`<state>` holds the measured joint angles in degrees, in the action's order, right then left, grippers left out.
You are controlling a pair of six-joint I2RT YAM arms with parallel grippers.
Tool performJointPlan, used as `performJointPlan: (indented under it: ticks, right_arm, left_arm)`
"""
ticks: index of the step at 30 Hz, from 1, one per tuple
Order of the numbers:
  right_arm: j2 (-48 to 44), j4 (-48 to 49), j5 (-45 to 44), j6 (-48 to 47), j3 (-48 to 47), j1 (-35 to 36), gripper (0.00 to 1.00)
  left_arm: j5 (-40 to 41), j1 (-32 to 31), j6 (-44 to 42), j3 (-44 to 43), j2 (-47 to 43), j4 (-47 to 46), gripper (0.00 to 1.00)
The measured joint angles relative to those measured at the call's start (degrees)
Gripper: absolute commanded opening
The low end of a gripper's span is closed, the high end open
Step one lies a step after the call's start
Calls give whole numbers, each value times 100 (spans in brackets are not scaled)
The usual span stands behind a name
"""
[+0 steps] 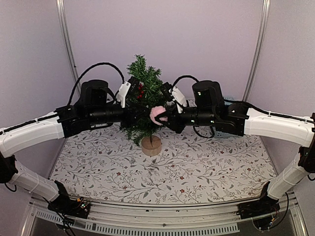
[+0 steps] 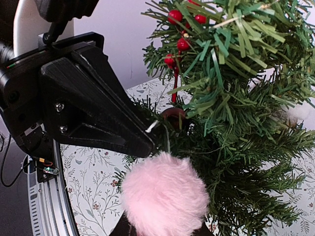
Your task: Decorate the small christmas tree
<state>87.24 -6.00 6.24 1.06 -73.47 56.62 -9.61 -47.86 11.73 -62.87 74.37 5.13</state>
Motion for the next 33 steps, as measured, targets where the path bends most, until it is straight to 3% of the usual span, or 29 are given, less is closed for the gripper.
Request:
performJointPlan:
  ticks: [12, 33]
  right_arm:
    - [0, 0, -2, -2, 0, 0, 0]
    - [0, -2, -2, -2, 0, 0, 0]
  left_arm:
    - [-651, 42, 192, -332, 98, 341, 0]
    - [-608, 476, 466, -575, 181, 896, 0]
